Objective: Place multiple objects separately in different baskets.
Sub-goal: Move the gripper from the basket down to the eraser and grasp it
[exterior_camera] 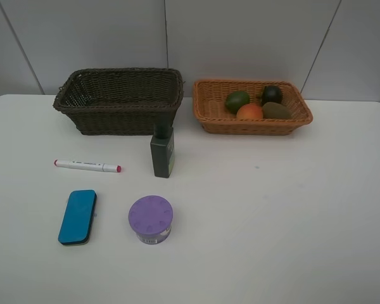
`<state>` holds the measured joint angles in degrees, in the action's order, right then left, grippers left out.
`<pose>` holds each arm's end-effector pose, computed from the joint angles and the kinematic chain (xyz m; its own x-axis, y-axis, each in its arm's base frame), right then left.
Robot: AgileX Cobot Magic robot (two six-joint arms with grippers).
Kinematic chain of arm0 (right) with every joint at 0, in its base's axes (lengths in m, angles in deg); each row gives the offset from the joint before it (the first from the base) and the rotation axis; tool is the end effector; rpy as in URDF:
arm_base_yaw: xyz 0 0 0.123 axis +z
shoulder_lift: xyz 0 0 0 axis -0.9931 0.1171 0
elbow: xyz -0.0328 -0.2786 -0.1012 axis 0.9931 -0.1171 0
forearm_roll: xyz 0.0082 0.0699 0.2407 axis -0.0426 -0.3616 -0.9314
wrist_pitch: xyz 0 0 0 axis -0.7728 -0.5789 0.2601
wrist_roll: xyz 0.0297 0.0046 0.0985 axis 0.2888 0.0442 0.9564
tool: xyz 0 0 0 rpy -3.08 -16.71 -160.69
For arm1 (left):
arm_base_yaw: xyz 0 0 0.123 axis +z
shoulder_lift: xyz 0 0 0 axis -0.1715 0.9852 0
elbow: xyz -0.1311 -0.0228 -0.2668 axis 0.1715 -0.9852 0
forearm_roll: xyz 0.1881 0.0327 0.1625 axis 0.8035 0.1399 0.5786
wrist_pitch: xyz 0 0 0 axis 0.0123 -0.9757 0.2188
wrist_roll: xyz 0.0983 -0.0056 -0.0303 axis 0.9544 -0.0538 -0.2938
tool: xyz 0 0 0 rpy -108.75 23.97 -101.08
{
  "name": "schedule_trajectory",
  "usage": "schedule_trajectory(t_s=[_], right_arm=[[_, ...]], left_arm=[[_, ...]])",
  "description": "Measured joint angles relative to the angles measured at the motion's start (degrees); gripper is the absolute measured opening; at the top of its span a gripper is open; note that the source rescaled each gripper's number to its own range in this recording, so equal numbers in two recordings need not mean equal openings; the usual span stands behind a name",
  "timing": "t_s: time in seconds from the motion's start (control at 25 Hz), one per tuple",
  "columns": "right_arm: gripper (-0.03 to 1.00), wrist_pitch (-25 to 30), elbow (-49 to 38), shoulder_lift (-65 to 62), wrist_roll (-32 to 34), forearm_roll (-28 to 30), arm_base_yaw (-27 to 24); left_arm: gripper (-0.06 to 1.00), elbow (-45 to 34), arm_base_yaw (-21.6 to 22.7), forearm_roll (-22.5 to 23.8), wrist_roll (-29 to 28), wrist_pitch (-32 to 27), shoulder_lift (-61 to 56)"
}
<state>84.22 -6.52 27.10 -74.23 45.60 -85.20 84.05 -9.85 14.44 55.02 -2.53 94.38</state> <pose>-0.0114 0.0004 0.2770 -0.4384 -0.0056 -0.8988 0.0248 0.9995 -0.0183 0.0490 -0.0017 0.3480 -0.5196 0.0483 -0.8530 0.0388 0.9987 0.0329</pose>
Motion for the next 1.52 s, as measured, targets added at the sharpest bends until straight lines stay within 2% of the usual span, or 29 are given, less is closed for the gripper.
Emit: schedule_trajectory(t_s=[0.2,0.36,0.6,0.76,0.8,1.2,1.52], right_arm=[[0.91,0.0,0.0,0.0,0.0,0.0,0.0],[0.91,0.0,0.0,0.0,0.0,0.0,0.0],[0.92,0.0,0.0,0.0,0.0,0.0,0.0],[0.94,0.0,0.0,0.0,0.0,0.0,0.0],[0.93,0.0,0.0,0.0,0.0,0.0,0.0],[0.93,-0.1,0.0,0.0,0.0,0.0,0.0],[0.93,-0.2,0.0,0.0,0.0,0.0,0.0]], left_arm=[[1.0,6.1,0.0,-2.8,0.3,2.2,15.4],[1.0,6.9,0.0,-6.6,0.3,4.3,26.1],[1.0,6.9,-0.7,-6.9,-3.4,5.1,39.3],[1.0,6.9,-4.0,-6.9,-6.1,8.2,45.2],[1.0,6.9,-6.1,-6.9,-7.6,9.3,47.6],[1.0,6.9,-17.3,-3.9,-19.5,10.9,59.7],[1.0,6.9,-23.0,-1.5,-27.4,12.5,66.8]])
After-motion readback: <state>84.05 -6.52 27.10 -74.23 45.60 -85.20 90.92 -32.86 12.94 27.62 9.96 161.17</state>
